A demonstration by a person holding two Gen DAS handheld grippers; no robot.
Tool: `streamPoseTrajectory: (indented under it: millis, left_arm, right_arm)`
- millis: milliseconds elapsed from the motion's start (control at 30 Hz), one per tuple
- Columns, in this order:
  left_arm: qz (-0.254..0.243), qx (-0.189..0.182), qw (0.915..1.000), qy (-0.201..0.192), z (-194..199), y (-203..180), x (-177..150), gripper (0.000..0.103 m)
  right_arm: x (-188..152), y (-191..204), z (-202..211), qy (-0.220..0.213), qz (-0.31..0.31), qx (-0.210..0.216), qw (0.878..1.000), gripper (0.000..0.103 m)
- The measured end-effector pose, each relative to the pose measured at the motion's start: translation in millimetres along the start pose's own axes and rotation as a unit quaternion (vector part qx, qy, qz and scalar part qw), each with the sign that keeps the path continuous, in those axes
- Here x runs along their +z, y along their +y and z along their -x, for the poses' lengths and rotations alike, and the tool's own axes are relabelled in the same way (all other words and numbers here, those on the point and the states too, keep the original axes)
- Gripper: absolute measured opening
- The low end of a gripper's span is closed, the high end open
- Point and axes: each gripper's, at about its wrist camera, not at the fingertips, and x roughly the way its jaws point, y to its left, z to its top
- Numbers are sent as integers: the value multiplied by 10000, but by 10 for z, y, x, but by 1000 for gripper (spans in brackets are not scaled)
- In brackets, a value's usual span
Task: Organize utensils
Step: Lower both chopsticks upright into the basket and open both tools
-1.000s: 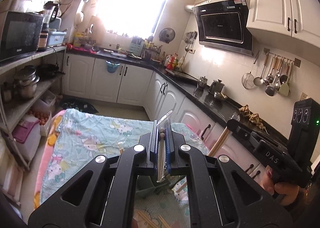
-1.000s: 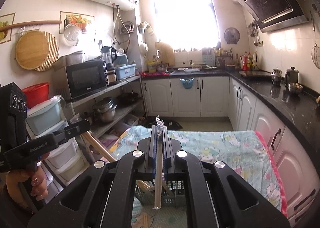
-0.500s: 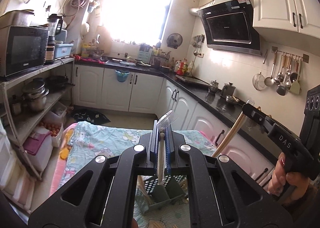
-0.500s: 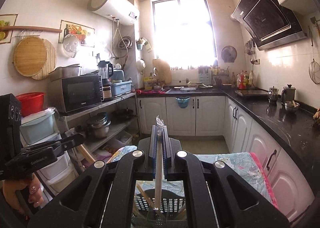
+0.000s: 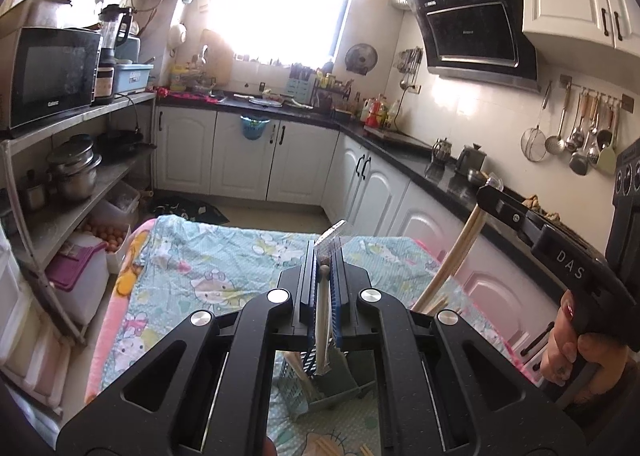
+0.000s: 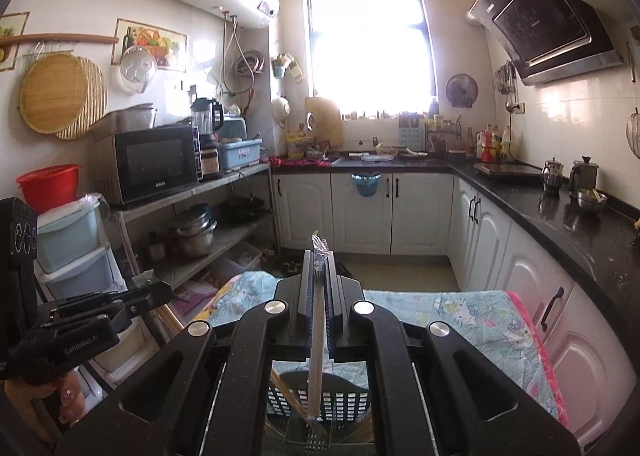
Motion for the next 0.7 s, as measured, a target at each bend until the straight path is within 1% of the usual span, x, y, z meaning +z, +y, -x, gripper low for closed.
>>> streamPoseTrajectory:
  millis: [333, 533, 567, 633, 667, 700]
  left_arm:
    - [42, 17, 9998, 212, -214, 30, -234, 3]
    - [94, -20, 9993, 366, -313, 72, -339, 3]
    - [95, -22, 9992, 378, -317, 75, -348, 3]
    - [90, -29, 9991, 404, -320, 79, -363, 4]
    - [91, -21, 9991, 402, -319, 78, -367, 6]
    - [95, -27, 9991, 400, -314, 81, -371, 11]
  right_arm:
    - [-318, 61, -325, 440, 46, -76, 9990, 5]
    - [-437, 55, -438, 615, 1, -185, 9979, 7]
    - [-455, 50, -456, 650, -24, -212, 9977, 9]
    - [-483, 31, -462, 670, -70, -237, 9974, 24]
    - [-495, 25, -452, 669, -81, -251, 9974, 27]
    - [-504, 20, -448, 667, -77, -269, 9974, 28]
